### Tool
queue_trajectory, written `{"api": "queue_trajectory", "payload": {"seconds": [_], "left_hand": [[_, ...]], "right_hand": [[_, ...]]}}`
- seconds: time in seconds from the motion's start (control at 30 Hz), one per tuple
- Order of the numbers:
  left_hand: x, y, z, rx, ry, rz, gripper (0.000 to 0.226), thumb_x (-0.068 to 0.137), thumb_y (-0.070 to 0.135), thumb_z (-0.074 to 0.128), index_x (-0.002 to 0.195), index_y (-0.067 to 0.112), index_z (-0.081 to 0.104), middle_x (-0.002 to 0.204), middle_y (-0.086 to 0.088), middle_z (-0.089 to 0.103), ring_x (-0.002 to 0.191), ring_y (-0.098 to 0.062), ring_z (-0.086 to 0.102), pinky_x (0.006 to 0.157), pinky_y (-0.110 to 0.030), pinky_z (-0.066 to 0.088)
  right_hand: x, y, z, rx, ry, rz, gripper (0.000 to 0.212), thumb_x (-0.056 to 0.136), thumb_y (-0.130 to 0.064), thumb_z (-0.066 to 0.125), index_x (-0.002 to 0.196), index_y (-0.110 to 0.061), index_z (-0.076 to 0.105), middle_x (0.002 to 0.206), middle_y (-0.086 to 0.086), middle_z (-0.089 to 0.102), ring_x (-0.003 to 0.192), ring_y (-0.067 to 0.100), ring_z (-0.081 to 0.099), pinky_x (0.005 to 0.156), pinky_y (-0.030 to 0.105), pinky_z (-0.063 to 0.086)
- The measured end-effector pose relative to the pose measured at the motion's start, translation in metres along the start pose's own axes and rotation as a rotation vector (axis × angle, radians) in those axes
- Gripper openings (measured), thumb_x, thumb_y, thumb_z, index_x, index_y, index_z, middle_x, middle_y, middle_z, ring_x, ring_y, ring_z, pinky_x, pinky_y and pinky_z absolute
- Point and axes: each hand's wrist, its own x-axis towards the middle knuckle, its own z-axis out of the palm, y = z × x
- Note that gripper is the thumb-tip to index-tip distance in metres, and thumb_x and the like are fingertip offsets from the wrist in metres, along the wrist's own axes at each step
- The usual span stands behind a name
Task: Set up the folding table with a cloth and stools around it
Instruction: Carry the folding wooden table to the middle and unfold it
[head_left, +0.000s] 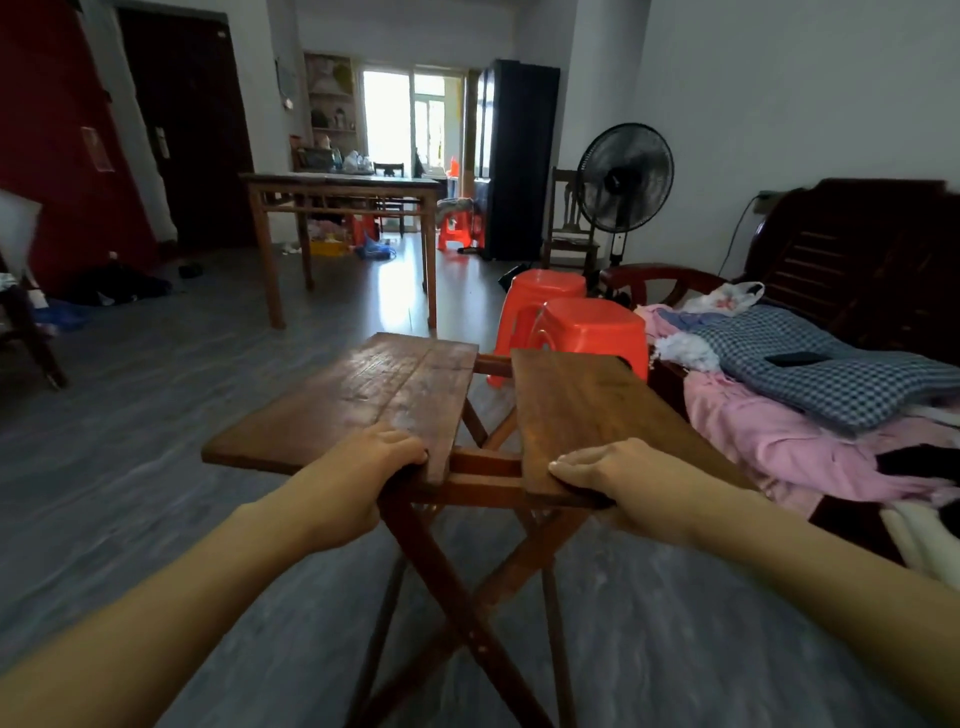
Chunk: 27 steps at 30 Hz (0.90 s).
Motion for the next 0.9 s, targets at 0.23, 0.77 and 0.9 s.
{"api": "queue_trajectory", "payload": {"seconds": [0.23,0.77,0.9], "left_hand": [[0.007,0.019,0.044,-0.008,-0.194,0.009,0.057,0.067,0.001,0.057,0.120,0.021,0.055,0.127,0.006,0.053,0.121,-0.015,0.044,0.095,-0.024,0.039],[0.023,0.029,0.081,-0.098,-0.203,-0.093,0.054,0.078,0.006,0.064,0.128,0.021,0.054,0.132,0.006,0.050,0.126,-0.012,0.039,0.104,-0.032,0.041],[0.017,0.045,0.087,-0.026,-0.239,-0.072,0.056,0.080,0.011,0.067,0.131,0.025,0.050,0.138,0.008,0.047,0.129,-0.012,0.038,0.101,-0.036,0.045]], "right_hand": [[0.027,-0.013,0.039,0.078,-0.001,-0.062,0.054,0.086,-0.018,0.066,0.138,-0.016,0.052,0.146,0.003,0.049,0.132,0.021,0.047,0.105,0.038,0.040],[0.031,-0.005,0.060,0.221,-0.045,0.045,0.063,0.087,-0.006,0.061,0.145,-0.022,0.045,0.154,-0.001,0.037,0.142,0.010,0.033,0.117,0.027,0.023],[0.017,-0.008,0.067,0.206,-0.093,0.071,0.061,0.086,-0.020,0.069,0.143,-0.024,0.048,0.150,-0.003,0.044,0.138,0.012,0.039,0.114,0.033,0.031]]}}
